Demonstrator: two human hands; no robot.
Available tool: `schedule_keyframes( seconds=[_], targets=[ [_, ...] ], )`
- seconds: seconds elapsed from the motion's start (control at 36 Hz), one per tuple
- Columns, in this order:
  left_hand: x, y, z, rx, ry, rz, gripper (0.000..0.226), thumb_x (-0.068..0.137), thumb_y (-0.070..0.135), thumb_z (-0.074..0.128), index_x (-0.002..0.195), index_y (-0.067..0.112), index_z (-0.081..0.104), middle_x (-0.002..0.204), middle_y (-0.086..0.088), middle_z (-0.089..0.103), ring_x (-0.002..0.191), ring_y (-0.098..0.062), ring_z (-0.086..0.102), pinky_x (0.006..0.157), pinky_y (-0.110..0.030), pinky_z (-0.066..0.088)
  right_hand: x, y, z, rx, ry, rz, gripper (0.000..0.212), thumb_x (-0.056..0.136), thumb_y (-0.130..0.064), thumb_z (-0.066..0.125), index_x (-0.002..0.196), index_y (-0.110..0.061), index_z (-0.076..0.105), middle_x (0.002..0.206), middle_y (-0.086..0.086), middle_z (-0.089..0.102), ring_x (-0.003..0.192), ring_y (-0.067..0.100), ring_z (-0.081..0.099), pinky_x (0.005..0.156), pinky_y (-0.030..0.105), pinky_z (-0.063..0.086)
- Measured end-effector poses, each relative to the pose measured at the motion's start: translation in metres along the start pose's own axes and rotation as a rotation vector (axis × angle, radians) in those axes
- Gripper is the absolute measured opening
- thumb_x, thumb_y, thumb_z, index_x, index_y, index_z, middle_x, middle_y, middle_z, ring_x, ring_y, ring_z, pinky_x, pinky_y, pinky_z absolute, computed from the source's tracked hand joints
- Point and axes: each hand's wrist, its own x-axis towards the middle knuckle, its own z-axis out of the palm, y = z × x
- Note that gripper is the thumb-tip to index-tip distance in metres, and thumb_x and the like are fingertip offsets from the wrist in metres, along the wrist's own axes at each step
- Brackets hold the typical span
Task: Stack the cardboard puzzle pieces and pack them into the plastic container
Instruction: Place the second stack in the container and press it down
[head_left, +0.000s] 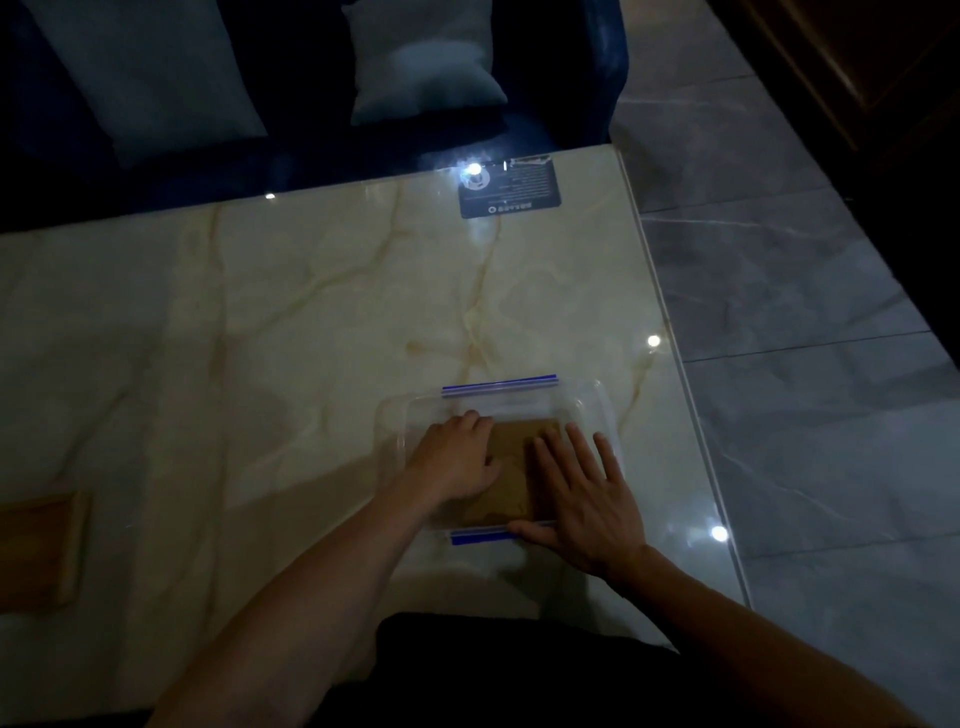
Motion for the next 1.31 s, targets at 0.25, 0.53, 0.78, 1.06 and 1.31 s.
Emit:
schedule_keyframes(
  seconds=[0.25,0.53,0.78,1.06,1.31],
  targets=[
    [0.01,0.005,-0.007,-0.002,0.005,-0.015,0.07,0.084,0.052,0.043,0.144,0.015,0.037,0.147,-0.01,0.038,0.132,-0.03,0.04,0.108,-0.046,0.033,0.0,0.005,0.006,0.054,0.048,-0.054,0.092,0.082,-0.086,0.028,0.146,-0.021,0.042,0.152,0.011,0.041,0.142,0.034,0.034,0.117,0.056,0.026],
    [0.036,0.035,-0.025,-0.166,-0.214,0.099,0.074,0.086,0.031,0.049,0.153,0.024,0.017,0.161,-0.002,0.017,0.145,-0.025,0.023,0.113,-0.045,0.031,0.004,0.008,0.016,0.076,0.096,-0.089,0.083,0.082,-0.083,0.036,0.131,-0.019,0.053,0.132,0.007,0.055,0.123,0.029,0.048,0.103,0.045,0.037],
    [0.038,0.044,-0.017,-0.194,-0.211,0.051,0.078,0.075,0.031,0.049,0.149,0.025,0.026,0.154,-0.005,0.027,0.139,-0.03,0.029,0.105,-0.047,0.034,0.006,0.008,0.018,0.101,0.104,-0.055,0.086,0.079,-0.085,0.037,0.13,-0.018,0.053,0.134,0.008,0.053,0.124,0.031,0.047,0.104,0.044,0.031],
    [0.034,0.039,-0.013,-0.169,-0.21,0.074,0.079,0.079,0.03,0.05,0.152,0.026,0.019,0.159,-0.005,0.021,0.142,-0.03,0.026,0.111,-0.046,0.03,0.005,0.006,0.01,0.083,0.077,-0.043,0.087,0.079,-0.087,0.034,0.13,-0.02,0.053,0.135,0.007,0.054,0.125,0.03,0.047,0.107,0.044,0.032],
    [-0.009,0.02,0.005,-0.49,0.191,-0.037,0.074,0.086,0.023,0.055,0.153,0.017,0.022,0.161,-0.006,0.022,0.148,-0.02,0.017,0.121,-0.036,0.018,-0.008,-0.002,-0.008,0.191,0.163,-0.021,0.086,0.087,-0.077,0.03,0.145,-0.015,0.042,0.151,0.011,0.043,0.142,0.031,0.035,0.114,0.045,0.032]
  ],
)
